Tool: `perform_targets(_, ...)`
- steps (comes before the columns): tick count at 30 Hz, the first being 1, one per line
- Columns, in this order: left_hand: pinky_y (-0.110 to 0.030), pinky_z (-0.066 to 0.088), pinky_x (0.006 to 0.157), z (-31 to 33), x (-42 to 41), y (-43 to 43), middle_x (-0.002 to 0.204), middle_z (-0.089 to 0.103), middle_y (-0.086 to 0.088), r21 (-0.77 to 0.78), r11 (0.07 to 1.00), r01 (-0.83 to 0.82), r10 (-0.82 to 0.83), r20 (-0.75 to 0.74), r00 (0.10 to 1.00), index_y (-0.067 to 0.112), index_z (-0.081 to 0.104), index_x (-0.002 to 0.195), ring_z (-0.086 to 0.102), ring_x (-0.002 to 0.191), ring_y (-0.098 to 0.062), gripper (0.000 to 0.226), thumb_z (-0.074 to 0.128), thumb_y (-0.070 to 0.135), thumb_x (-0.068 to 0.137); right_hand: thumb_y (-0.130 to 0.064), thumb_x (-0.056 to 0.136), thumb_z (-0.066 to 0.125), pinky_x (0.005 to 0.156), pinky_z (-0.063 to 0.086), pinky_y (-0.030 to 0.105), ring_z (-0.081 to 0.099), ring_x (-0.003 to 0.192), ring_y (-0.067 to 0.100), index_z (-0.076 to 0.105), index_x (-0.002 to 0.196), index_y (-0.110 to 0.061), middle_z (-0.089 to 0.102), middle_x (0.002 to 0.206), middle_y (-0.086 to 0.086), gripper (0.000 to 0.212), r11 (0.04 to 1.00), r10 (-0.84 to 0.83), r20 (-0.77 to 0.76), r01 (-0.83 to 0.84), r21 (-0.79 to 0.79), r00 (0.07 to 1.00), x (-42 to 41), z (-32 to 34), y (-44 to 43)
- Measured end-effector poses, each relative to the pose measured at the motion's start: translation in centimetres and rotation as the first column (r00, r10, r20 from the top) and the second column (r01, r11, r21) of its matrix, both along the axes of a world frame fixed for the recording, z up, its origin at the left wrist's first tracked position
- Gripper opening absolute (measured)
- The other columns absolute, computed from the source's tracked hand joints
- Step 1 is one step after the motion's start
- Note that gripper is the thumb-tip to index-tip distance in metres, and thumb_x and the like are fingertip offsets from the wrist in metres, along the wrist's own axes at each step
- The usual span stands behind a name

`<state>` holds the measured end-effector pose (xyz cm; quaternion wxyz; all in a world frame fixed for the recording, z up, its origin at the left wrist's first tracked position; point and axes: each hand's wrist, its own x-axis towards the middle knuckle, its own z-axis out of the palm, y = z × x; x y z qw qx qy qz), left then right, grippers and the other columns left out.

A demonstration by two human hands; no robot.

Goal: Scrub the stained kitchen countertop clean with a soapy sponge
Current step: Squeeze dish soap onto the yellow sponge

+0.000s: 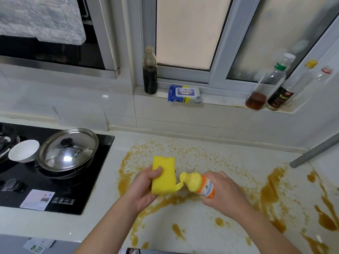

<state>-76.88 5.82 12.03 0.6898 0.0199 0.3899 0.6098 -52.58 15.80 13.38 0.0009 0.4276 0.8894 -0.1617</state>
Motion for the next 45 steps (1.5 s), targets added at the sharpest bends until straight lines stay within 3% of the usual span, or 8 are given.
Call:
perform_targets(2,-0.055,0.062,0.079,0.3,0.5,-0.2,0.136,0.059,-0.034,0.027,0.999,-0.021,0.018,0.084,0.996,-0.004,0.058,0.139,0.067,0.109,-0.044,0.057,0.055,0.034,0.097,-0.048,0.063,0.06,0.074,0.045,0.029,0.05,0.095,0.013,0.051,0.108,-0.036,0.057,0.094,-0.015,0.048,0.998,0.051,0.042,-0.052,0.031,0.998,-0.3,0.9,1.4)
perform_targets(5,-0.055,0.052,0.095,-0.3,1.7,-0.6,0.14,0.058,-0.031,0.023,0.995,-0.092,0.084,0.235,0.968,0.003,0.063,0.137,0.06,0.121,-0.046,0.064,0.046,0.052,0.101,-0.045,0.063,0.062,0.076,0.042,0.029,0.047,0.093,0.013,0.051,0.11,-0.039,0.057,0.096,-0.016,0.049,0.984,0.143,0.137,-0.155,0.082,0.98,-1.1,2.1,3.0)
perform_targets(11,-0.046,0.052,0.081,-1.2,3.0,-0.2,0.118,0.069,-0.026,-0.048,0.999,-0.016,0.027,0.226,0.974,0.0,0.075,0.118,0.069,0.09,-0.039,0.051,0.048,0.038,0.098,-0.052,0.07,0.065,0.078,0.042,0.033,0.051,0.095,0.015,0.053,0.109,-0.039,0.059,0.097,-0.016,0.043,0.891,0.333,0.315,-0.406,0.203,0.889,-3.3,5.1,3.9)
perform_targets(17,-0.058,0.039,0.111,-1.3,3.0,0.7,0.135,0.064,-0.027,-0.114,0.993,-0.028,0.051,0.209,0.977,-0.001,0.061,0.137,0.061,0.116,-0.043,0.051,0.043,0.037,0.107,-0.053,0.066,0.06,0.064,0.034,0.031,0.054,0.081,0.018,0.056,0.099,-0.034,0.058,0.083,-0.01,0.039,0.759,0.463,0.41,-0.59,0.274,0.786,-4.4,6.7,5.1)
perform_targets(21,-0.042,0.056,0.08,-1.2,3.0,0.9,0.119,0.072,-0.02,-0.152,0.988,-0.028,0.048,0.132,0.99,0.003,0.062,0.135,0.072,0.093,-0.031,0.049,0.044,0.039,0.108,-0.043,0.056,0.077,0.063,0.032,0.032,0.055,0.077,0.019,0.056,0.097,-0.031,0.058,0.079,-0.008,0.047,0.704,0.441,0.526,-0.644,0.299,0.727,-5.6,7.5,5.6)
perform_targets(25,-0.039,0.057,0.072,-1.0,3.1,0.8,0.108,0.072,-0.021,-0.156,0.988,-0.011,0.033,0.138,0.99,0.003,0.063,0.134,0.071,0.088,-0.031,0.049,0.046,0.041,0.106,-0.042,0.061,0.077,0.066,0.031,0.034,0.057,0.084,0.021,0.055,0.102,-0.028,0.06,0.084,-0.006,0.049,0.673,0.408,0.596,-0.669,0.316,0.692,-6.6,8.9,5.9)
perform_targets(38,-0.039,0.059,0.074,-1.0,3.6,1.5,0.112,0.072,-0.02,-0.125,0.992,0.024,-0.001,0.184,0.983,0.004,0.061,0.139,0.071,0.089,-0.031,0.053,0.047,0.043,0.106,-0.043,0.07,0.075,0.078,0.044,0.04,0.055,0.095,0.022,0.05,0.109,-0.026,0.06,0.097,-0.004,0.049,0.617,0.423,0.682,-0.741,0.266,0.597,-7.3,11.3,4.9)
perform_targets(45,-0.038,0.061,0.074,-0.7,3.5,0.4,0.136,0.063,-0.026,-0.029,0.989,0.142,-0.135,0.164,0.977,0.003,0.065,0.135,0.064,0.111,-0.04,0.049,0.051,0.036,0.102,-0.045,0.071,0.072,0.074,0.038,0.037,0.055,0.096,0.022,0.05,0.109,-0.027,0.06,0.096,-0.005,0.047,0.665,0.326,0.684,-0.673,0.325,0.652,-6.7,12.3,6.8)
